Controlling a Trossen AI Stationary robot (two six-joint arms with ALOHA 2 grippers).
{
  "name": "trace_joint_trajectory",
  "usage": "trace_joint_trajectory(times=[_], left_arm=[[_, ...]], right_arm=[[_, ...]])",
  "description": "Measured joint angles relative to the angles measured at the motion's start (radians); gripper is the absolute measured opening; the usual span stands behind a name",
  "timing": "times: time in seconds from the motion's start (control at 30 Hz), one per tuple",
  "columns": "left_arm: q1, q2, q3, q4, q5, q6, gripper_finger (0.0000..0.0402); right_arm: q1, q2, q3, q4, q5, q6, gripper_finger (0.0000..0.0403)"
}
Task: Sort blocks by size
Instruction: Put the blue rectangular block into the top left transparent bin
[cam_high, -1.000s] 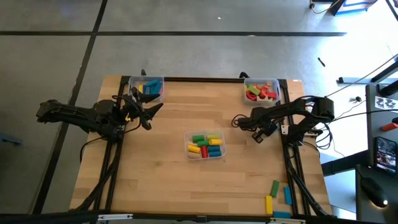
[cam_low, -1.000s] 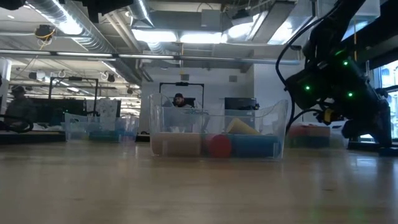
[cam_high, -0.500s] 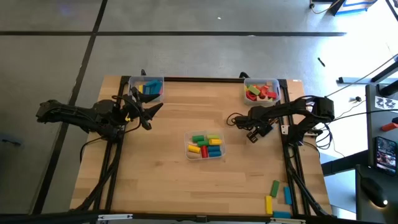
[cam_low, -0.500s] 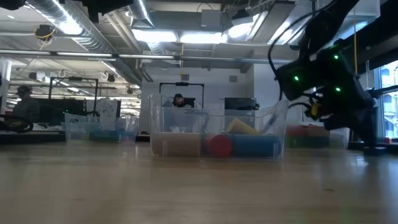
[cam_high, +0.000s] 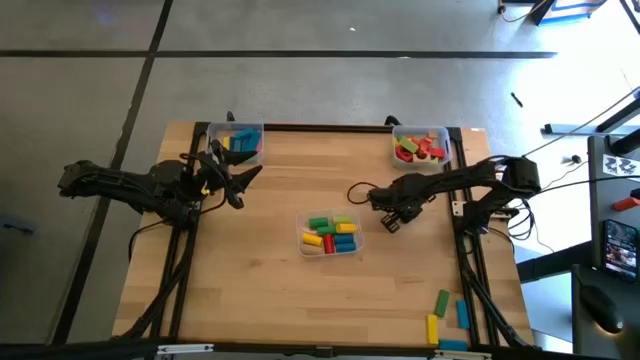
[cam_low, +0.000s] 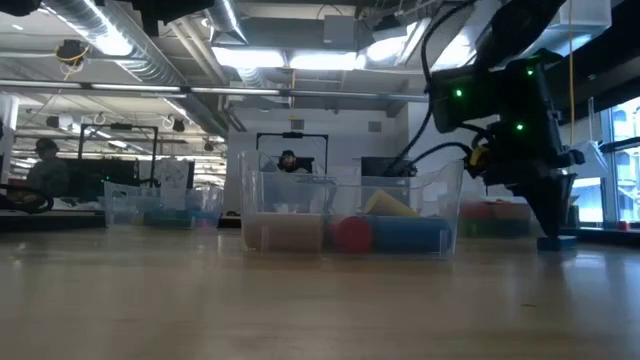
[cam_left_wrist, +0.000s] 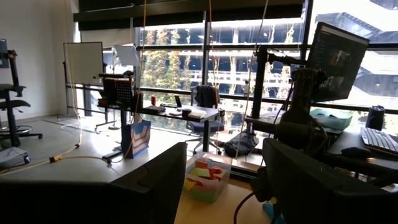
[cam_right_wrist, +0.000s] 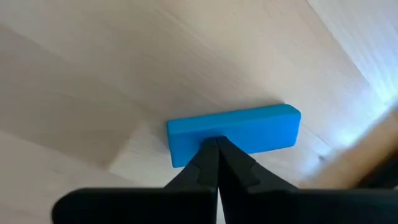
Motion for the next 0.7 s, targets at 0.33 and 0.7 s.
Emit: trace_joint_trajectory(times=[0.33, 0.7], left_arm=[[0.0, 0.0, 0.0, 0.0, 0.0, 0.001, 0.021], [0.0, 0.0, 0.0, -0.004, 0.0, 0.001, 0.021]], right_arm=[[0.002, -0.01, 0.103, -0.055, 0.079, -0.088, 0.0003], [0.002, -0.168, 0.188, -0.117, 0.078, -0.376, 0.0003]])
